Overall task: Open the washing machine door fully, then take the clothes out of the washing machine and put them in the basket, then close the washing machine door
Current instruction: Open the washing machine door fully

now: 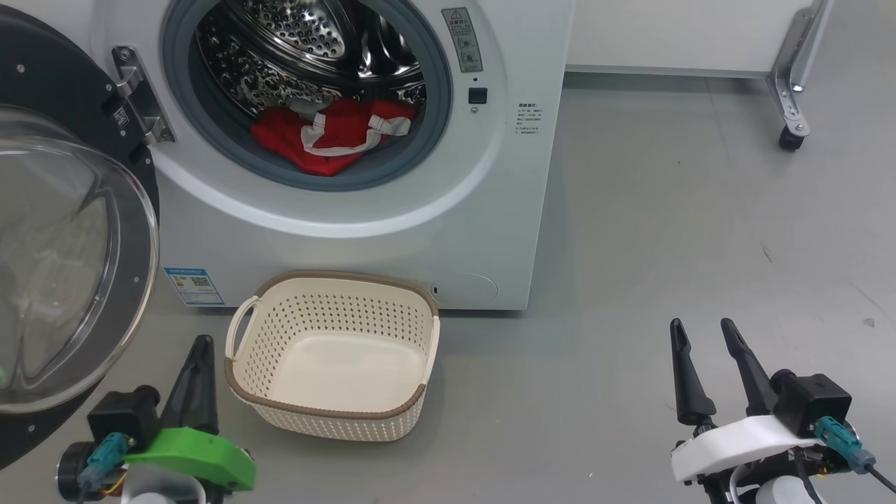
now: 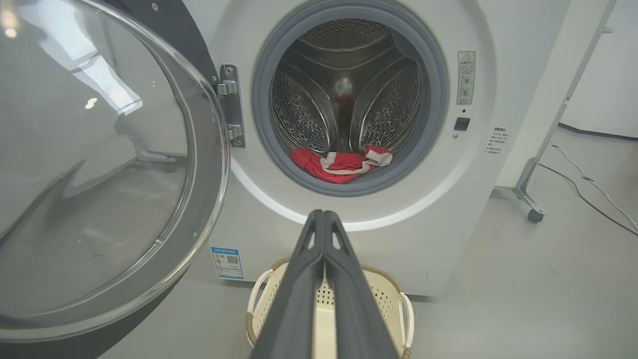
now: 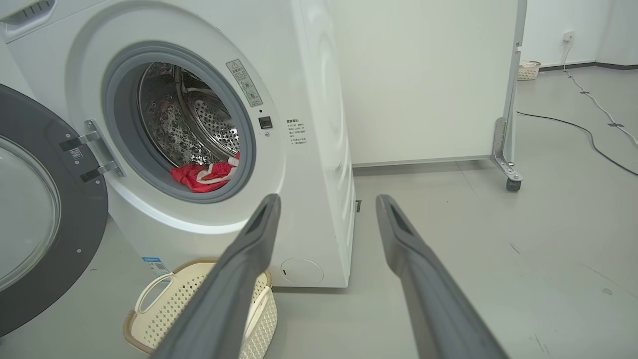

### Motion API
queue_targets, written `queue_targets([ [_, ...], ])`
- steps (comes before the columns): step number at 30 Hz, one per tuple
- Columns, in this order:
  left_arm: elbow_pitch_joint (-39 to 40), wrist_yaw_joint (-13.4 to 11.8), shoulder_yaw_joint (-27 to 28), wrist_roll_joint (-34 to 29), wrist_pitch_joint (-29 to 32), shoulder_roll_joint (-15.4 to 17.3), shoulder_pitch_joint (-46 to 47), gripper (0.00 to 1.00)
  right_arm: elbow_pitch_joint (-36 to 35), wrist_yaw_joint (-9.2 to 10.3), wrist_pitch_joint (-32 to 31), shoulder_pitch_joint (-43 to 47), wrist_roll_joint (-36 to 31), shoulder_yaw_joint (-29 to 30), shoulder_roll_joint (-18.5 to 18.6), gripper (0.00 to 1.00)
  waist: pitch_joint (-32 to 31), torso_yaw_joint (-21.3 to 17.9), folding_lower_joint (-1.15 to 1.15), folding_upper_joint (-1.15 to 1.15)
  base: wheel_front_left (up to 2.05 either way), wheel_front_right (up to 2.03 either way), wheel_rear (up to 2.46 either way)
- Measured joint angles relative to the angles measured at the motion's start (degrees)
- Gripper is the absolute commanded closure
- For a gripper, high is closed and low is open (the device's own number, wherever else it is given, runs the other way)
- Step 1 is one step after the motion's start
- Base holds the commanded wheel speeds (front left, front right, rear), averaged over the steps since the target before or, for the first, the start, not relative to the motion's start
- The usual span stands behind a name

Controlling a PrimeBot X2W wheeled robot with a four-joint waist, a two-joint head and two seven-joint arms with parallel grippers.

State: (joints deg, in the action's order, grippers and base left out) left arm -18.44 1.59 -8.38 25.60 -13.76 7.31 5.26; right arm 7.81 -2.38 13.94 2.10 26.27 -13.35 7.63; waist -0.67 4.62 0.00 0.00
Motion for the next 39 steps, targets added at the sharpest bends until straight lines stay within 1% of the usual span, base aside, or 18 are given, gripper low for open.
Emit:
queue_targets([
  [1,0.22,0.08,-0.4,-0.04,0.0,-0.24,-0.09,0.88,-0.14,0.07,0.01,0.13,0.0,0.21,0.01,0.0,0.0,-0.13,0.0,0.0,0.0,0.0,0.0],
  [2,0.48,0.2,-0.67,-0.12,0.0,-0.54,-0.27,0.61,-0.24,0.07,0.01,0.3,0.0,0.34,0.03,0.0,0.01,-0.2,0.0,0.0,0.0,0.0,0.0],
  [3,0.65,0.23,-0.83,-0.19,0.0,-0.79,-0.44,0.27,-0.32,0.07,0.01,0.51,0.0,0.4,0.05,0.0,0.02,-0.25,0.0,0.0,0.0,0.0,0.0],
  [4,0.86,0.24,-1.0,-0.34,-0.01,-0.88,-0.7,0.0,-0.36,0.07,0.01,0.7,0.0,0.4,0.05,0.0,0.04,-0.31,0.0,0.0,0.0,0.0,0.0],
  [10,2.35,1.01,-2.38,-2.08,-0.02,-0.7,-1.47,0.0,-0.69,0.07,0.01,0.83,0.0,0.35,0.05,0.0,0.11,-0.66,0.0,0.0,0.0,0.0,0.0],
  [26,4.45,0.99,-2.57,-3.46,-0.49,-0.48,-3.24,0.0,-1.3,0.11,0.01,1.48,-0.08,0.4,0.07,0.0,0.11,-1.41,0.0,0.0,0.0,0.0,0.0],
  [28,4.59,0.98,-2.57,-3.46,-0.49,-0.49,-3.35,0.0,-1.34,0.51,0.02,1.74,-0.21,0.38,0.14,0.0,0.15,-1.39,0.0,0.0,0.0,0.0,0.0],
  [35,5.14,0.98,-2.48,-3.45,-0.49,-0.58,-4.33,0.0,-1.46,0.52,0.07,1.83,-0.96,0.33,0.55,0.0,0.25,-1.25,0.0,0.0,0.0,0.0,0.0],
  [39,5.49,0.98,-2.45,-3.44,-0.51,-0.6,-4.39,0.0,-1.45,1.02,0.07,1.83,-1.76,0.33,0.92,0.0,0.31,-1.17,0.0,0.0,0.0,0.0,0.0],
])
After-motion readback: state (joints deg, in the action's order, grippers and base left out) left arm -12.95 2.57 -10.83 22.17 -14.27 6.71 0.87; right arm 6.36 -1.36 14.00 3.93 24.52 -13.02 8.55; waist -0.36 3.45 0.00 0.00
